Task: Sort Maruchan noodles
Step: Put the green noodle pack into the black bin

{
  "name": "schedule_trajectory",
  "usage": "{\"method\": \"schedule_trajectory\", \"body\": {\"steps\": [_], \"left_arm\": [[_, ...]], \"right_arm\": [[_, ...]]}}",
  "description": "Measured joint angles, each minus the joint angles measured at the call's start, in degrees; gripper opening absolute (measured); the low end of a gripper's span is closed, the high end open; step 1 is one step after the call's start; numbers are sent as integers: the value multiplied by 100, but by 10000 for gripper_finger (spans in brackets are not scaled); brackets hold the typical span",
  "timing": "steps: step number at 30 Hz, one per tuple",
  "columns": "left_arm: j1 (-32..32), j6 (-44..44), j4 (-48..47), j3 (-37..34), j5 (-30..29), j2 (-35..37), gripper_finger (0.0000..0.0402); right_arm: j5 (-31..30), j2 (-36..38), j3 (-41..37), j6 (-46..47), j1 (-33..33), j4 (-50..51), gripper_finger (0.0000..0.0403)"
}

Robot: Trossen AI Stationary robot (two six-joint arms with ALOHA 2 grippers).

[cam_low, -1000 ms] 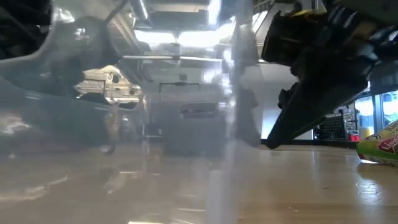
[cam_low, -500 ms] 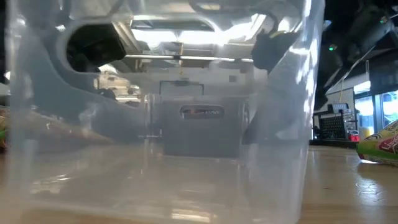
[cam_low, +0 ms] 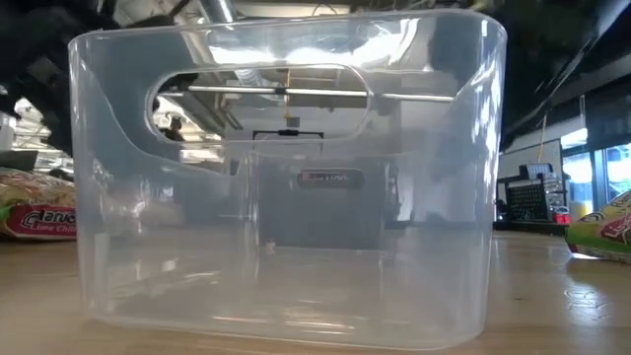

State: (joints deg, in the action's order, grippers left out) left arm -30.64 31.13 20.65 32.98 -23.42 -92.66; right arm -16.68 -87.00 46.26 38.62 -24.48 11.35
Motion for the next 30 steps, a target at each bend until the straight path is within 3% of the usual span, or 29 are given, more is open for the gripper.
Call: {"method": "schedule_trajectory", "body": {"steps": [7, 16, 21, 27, 30], "left_arm": [[-191, 117, -346, 3, -162, 243, 182], [-210, 170, -392, 3, -153, 243, 182], [-210, 171, -394, 3, -125, 243, 182], [-210, 184, -394, 3, -33, 243, 182], [-210, 184, -394, 3, 6, 243, 182]], "right_arm": [[524, 1328, 1, 944, -305, 2186, 172], [606, 2410, -4, 3298, -707, 4951, 172], [862, 2427, -7, 3821, -1017, 5401, 188], [1052, 2423, -144, 4097, -1000, 5560, 267], [1471, 2436, -527, 4208, -1000, 5297, 297]]}}
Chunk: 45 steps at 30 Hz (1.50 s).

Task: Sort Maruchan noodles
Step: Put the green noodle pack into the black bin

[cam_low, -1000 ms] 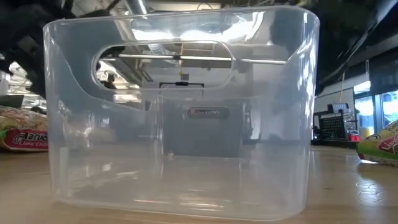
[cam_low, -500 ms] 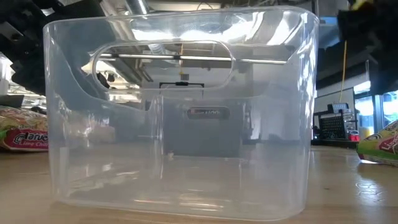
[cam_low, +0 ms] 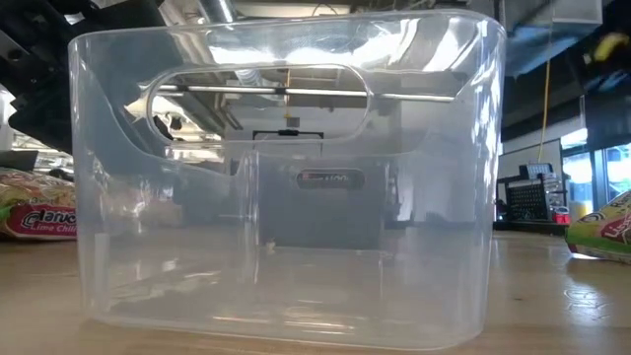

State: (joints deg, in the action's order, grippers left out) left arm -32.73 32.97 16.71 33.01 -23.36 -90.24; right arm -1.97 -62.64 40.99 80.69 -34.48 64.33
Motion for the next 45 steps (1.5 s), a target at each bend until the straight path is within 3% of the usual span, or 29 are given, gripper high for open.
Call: {"method": "schedule_trajectory", "body": {"steps": [5, 12, 24, 32, 40, 45], "left_arm": [[0, -2, 0, -2, 7, 0, 182], [0, -5, 0, -2, 7, 0, 182], [2, -9, -6, -2, -10, 0, 182], [9, -11, -4, -2, -115, 0, 182], [9, -57, -4, -2, -120, 0, 182], [9, -52, -6, -2, -117, 0, 182]], "right_arm": [[491, 3, -537, -234, 0, -1128, 307], [591, 14, -666, -781, -1, -2254, 280], [-450, -358, -669, -1070, -2, -2746, 264], [-1433, -401, -669, -2602, 0, -3728, 264], [-1313, -941, -669, -3750, 139, -3934, 264], [-626, -1412, -669, -4229, 646, -4265, 264]]}}
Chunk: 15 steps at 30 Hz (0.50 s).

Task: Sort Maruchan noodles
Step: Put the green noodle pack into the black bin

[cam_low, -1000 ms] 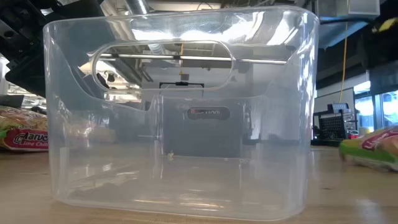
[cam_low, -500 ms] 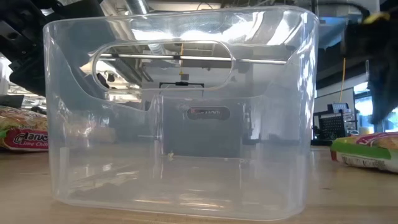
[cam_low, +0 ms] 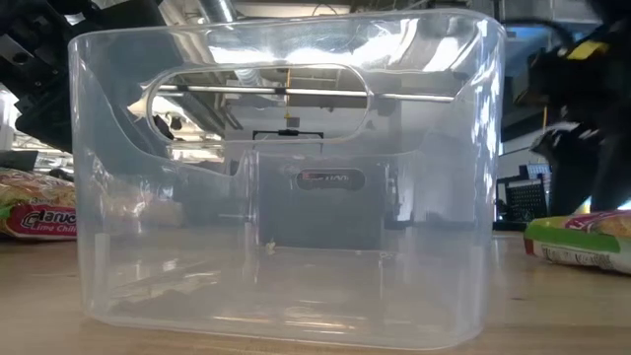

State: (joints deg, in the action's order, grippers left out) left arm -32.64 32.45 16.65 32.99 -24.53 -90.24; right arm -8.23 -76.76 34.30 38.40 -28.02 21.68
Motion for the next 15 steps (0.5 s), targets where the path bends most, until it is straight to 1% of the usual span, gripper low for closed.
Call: {"method": "schedule_trajectory", "body": {"steps": [3, 7, 11, 13, 15], "left_arm": [[0, 0, 1, 0, 4, 0, 182], [0, -2, -9, -2, 4, 0, 182], [0, -2, -16, -2, 6, 0, 182], [0, -3, -17, -2, 7, 0, 182], [0, -2, -18, -2, 8, 0, 182]], "right_arm": [[729, -219, 1, -251, 233, -282, 264], [1253, -512, 29, -306, 418, -480, 264], [1579, -724, 28, -422, 497, -743, 261], [1614, -736, 24, -467, 495, -850, 249], [1700, -738, 14, -550, 495, -921, 226]]}}
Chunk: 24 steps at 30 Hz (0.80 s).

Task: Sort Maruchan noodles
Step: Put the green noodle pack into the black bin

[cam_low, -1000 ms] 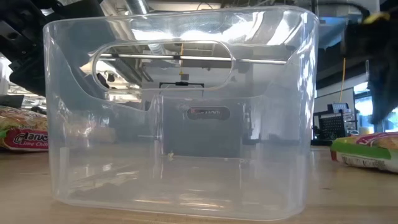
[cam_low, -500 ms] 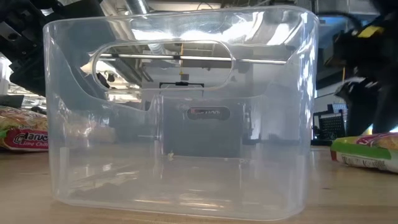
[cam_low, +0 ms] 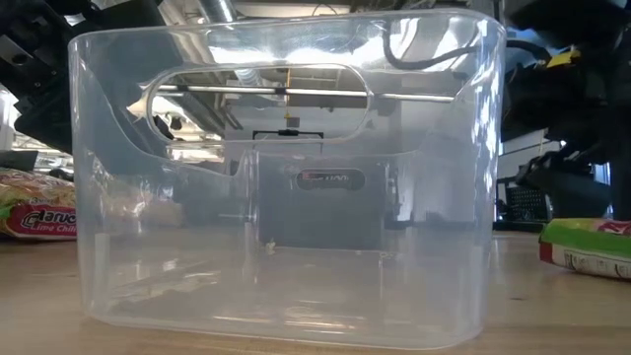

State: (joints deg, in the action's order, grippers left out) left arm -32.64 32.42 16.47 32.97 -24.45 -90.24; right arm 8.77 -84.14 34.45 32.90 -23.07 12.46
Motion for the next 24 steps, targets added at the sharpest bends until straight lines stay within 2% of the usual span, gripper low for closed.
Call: {"method": "schedule_trajectory", "body": {"steps": [8, 14, 17, 24], "left_arm": [[0, -2, 0, 0, -7, 0, 182], [0, -2, 0, 0, -9, 0, 182], [0, -2, 0, 0, -11, 0, 182], [0, -4, 12, 0, -14, 0, 182]], "right_arm": [[88, 4, -1, -138, -2, 28, 93], [132, 2, -6, -160, -7, 43, 22], [88, 46, -6, -190, -15, 38, 5], [32, 332, 141, -311, -20, 327, 1]]}}
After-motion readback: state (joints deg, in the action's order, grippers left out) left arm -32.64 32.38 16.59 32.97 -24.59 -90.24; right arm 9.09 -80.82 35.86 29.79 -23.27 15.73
